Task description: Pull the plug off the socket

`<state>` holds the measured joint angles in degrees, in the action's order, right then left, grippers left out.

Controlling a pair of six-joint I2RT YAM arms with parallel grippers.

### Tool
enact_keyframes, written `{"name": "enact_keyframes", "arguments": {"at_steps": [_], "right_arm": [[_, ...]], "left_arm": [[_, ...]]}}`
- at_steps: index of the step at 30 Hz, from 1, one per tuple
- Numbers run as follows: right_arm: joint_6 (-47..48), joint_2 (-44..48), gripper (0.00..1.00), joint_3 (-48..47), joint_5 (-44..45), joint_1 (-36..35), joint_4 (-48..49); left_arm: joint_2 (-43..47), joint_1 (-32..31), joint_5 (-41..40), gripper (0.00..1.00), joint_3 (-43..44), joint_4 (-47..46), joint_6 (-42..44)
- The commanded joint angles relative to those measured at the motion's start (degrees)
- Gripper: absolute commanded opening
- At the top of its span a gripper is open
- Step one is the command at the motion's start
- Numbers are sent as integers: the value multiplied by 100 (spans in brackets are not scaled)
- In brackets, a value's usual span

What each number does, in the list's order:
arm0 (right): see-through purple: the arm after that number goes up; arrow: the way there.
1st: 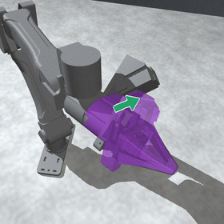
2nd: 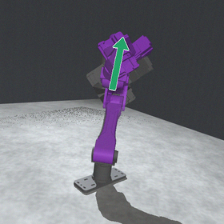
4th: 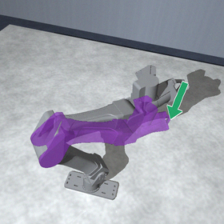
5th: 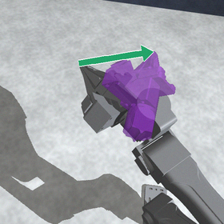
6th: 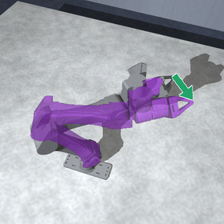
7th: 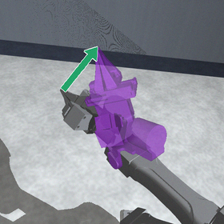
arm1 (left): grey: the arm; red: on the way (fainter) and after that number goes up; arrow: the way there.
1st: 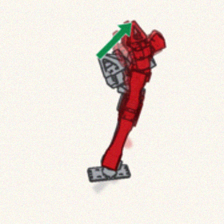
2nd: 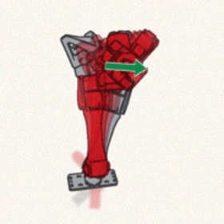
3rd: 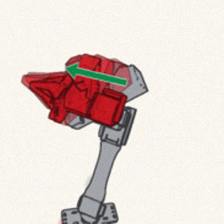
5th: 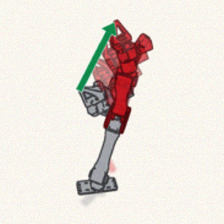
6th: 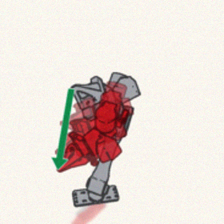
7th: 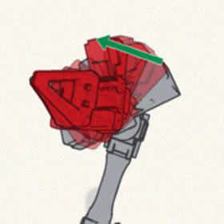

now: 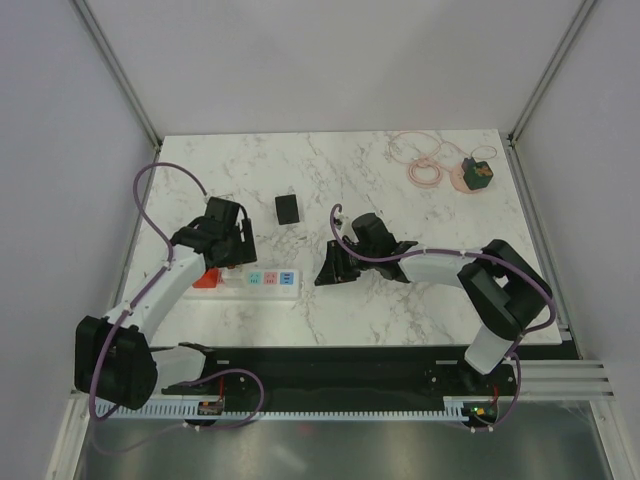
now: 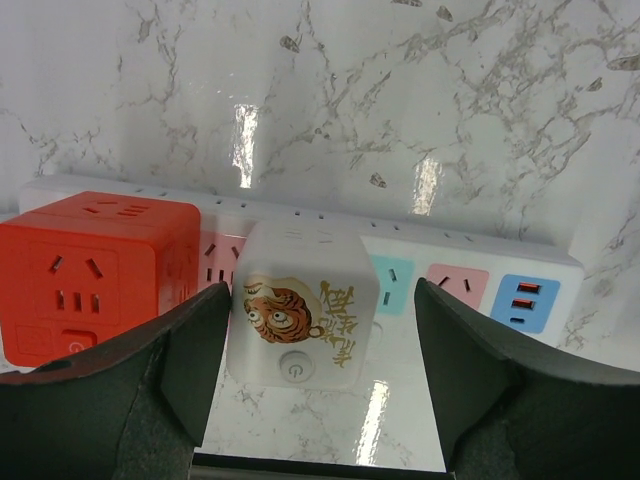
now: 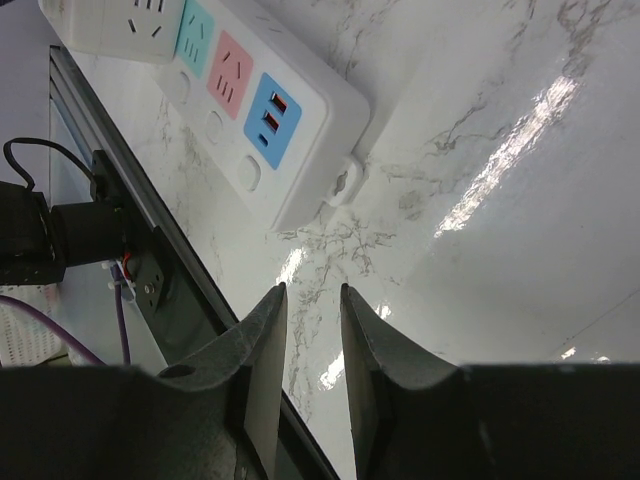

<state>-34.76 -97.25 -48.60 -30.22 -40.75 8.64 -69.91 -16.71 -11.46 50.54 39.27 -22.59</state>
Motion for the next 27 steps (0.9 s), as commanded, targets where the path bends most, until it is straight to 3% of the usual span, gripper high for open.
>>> {"name": "enact_keyframes", "arguments": {"at_steps": [1, 6, 13, 27], "right_arm": [[-4, -66, 36, -220, -142, -20, 208], [-4, -48, 36, -159, -125, -20, 208], [-39, -101, 36, -132, -151, -29, 287], [-92, -127, 37, -141, -55, -91, 313]], "left_arm": [[-233, -95, -118, 81, 43, 55, -219], [-313, -96, -444, 78, 43, 125, -360], [-436, -104, -243, 71, 26, 108, -387], [-348, -262, 513, 36, 52, -138, 79]]}}
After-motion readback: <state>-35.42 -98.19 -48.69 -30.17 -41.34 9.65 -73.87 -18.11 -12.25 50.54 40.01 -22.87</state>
